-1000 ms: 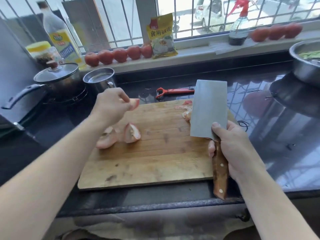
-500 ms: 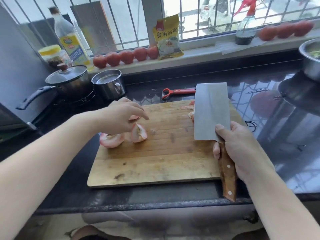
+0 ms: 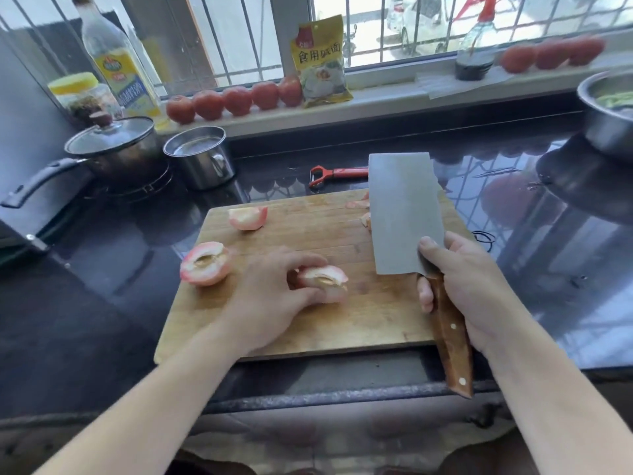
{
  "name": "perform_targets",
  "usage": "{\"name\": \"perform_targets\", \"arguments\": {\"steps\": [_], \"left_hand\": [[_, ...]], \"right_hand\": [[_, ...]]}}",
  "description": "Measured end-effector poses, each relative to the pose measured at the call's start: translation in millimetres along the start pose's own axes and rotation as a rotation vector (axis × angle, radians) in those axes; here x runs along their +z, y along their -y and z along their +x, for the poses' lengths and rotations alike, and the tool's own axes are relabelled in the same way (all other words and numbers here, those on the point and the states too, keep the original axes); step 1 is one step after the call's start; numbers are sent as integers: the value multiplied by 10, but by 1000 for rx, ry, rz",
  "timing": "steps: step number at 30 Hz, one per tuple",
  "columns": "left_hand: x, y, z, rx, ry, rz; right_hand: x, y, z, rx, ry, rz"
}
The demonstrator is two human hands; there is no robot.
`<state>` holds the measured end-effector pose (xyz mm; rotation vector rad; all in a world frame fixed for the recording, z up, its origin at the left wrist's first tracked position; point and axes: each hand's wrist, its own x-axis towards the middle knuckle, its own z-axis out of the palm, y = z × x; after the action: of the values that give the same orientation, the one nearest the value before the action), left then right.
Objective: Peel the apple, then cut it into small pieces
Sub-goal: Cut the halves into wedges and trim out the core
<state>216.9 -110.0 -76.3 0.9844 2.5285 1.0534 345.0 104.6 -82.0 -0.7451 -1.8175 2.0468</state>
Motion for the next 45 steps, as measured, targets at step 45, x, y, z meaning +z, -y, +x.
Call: {"name": "perform_targets", "arguments": {"steps": [45], "left_hand": [[212, 11, -157, -60, -184, -324]], "right_hand": [[282, -58, -202, 39, 159, -25]]}}
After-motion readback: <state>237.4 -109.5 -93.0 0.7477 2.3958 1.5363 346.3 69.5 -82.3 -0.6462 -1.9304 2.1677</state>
